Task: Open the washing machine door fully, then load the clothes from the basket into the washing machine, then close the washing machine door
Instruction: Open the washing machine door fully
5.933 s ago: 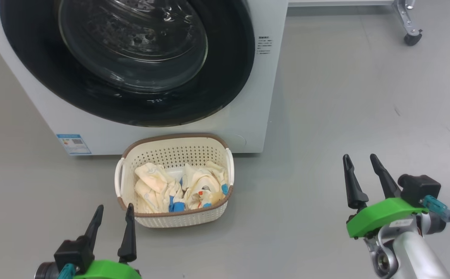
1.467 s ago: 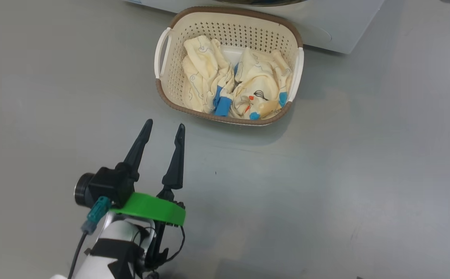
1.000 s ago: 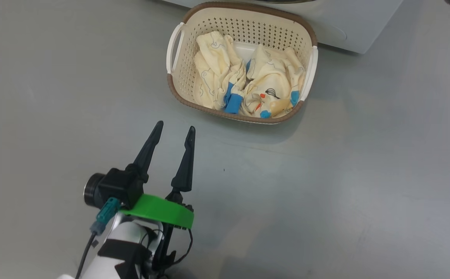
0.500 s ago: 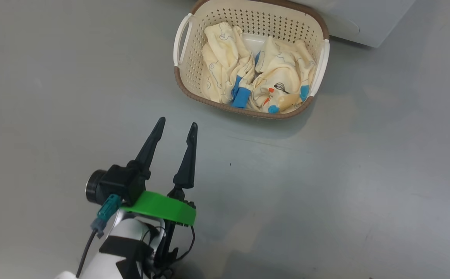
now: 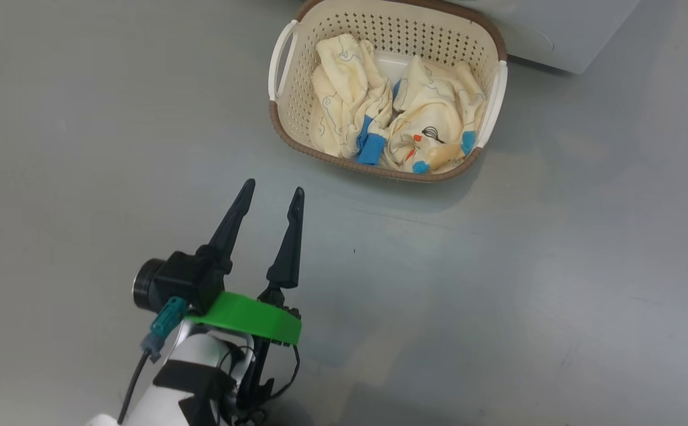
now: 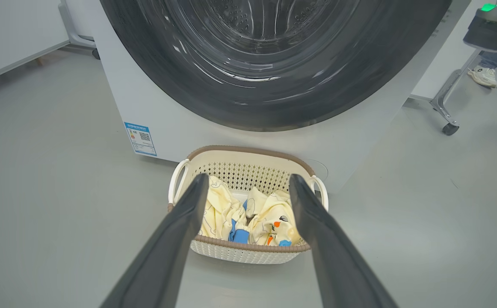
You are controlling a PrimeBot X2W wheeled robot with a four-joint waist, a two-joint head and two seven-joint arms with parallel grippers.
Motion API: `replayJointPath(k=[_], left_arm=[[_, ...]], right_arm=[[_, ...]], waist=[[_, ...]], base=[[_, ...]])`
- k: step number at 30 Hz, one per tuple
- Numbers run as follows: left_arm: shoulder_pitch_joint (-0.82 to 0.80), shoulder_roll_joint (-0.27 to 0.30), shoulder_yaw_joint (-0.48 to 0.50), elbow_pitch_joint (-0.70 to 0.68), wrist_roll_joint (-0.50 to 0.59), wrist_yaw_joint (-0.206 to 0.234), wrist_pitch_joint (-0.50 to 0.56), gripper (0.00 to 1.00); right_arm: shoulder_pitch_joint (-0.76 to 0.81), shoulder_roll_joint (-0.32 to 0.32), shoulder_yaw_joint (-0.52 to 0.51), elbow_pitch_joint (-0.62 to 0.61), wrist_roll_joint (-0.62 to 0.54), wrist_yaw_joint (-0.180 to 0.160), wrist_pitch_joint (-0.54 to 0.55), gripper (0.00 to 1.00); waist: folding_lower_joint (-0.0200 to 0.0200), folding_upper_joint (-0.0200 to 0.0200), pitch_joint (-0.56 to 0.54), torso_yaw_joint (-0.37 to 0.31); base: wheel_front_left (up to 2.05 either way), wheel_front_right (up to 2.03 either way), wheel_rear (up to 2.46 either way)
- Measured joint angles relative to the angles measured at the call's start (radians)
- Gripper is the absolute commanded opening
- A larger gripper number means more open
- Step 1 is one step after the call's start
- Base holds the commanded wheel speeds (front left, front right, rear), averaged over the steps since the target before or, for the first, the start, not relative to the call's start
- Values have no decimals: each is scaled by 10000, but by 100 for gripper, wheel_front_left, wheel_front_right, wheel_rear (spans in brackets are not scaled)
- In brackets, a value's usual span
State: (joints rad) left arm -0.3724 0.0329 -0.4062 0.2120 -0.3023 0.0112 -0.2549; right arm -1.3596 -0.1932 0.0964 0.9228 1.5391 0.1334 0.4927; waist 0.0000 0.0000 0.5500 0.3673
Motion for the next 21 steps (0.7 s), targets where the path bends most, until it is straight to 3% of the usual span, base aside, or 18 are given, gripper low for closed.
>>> replayJointPath(k=[21], left_arm=[[-3, 0, 8, 4, 0, 71, 0, 100]], right_arm=[[192, 46, 228, 382, 82, 0, 771, 0]], waist=[[0, 0, -319, -53]], base=[[0, 0, 0]])
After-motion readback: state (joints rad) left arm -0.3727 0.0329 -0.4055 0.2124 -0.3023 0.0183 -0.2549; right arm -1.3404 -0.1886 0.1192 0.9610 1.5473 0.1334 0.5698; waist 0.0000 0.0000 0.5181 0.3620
